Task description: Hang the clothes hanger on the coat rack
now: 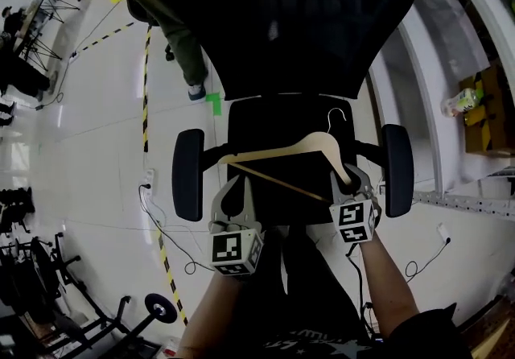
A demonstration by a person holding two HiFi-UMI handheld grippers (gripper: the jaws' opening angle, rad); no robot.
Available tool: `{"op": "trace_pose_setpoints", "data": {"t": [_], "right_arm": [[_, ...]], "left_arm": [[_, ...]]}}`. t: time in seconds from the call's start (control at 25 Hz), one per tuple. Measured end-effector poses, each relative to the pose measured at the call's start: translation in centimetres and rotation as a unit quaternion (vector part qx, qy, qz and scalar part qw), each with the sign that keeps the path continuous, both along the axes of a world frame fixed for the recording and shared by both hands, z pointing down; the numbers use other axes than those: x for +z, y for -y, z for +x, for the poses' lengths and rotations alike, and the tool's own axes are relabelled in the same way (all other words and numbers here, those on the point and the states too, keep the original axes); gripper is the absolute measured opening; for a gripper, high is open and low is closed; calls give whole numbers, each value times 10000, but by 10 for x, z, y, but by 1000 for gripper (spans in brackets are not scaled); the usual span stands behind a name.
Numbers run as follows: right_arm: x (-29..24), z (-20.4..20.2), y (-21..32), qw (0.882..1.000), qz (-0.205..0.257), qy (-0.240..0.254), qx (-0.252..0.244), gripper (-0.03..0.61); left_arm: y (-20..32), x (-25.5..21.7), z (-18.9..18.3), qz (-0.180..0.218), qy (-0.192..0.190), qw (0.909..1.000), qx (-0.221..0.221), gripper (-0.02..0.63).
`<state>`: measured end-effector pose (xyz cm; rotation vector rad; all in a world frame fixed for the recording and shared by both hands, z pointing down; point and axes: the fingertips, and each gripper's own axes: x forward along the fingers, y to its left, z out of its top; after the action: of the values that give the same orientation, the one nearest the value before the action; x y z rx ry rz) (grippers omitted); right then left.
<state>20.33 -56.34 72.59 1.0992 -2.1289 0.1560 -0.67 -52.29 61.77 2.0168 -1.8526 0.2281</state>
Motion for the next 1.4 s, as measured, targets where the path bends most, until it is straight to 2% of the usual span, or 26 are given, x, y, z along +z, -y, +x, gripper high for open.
{"op": "trace_pose_setpoints", "data": {"t": [0.2, 0.36, 0.52, 0.64, 0.8, 1.04, 1.2, 1.4], "right_arm": [[-42, -8, -2, 9996, 116, 144, -202, 97], [-71, -3, 12, 9990, 291, 243, -247, 97], [-93, -3, 5, 9983, 414, 293, -300, 95], [-111, -8, -11, 9976, 526, 299, -333, 95], [-148, -10, -26, 9953, 905, 210, -257, 97], [-188, -19, -88, 9924, 1218, 174, -10, 95], [-205, -35, -136, 9896, 1426, 137, 123, 97], [-231, -45, -199, 9854, 1692, 2, 194, 95]], "left_arm": [[-1, -48, -15, 390, 167, 9990, -166, 5], [8, -85, -21, 746, 206, 9969, -121, 5], [-4, -112, -26, 838, 232, 9961, -173, 5], [-23, -117, -29, 963, 227, 9951, -76, 5], [-37, -144, -22, 1317, 154, 9910, 188, 5], [-100, -173, -33, 1562, 133, 9860, 573, 5], [-145, -187, -55, 1733, 184, 9821, 710, 5], [-198, -211, -63, 2021, 117, 9751, 908, 5]]}}
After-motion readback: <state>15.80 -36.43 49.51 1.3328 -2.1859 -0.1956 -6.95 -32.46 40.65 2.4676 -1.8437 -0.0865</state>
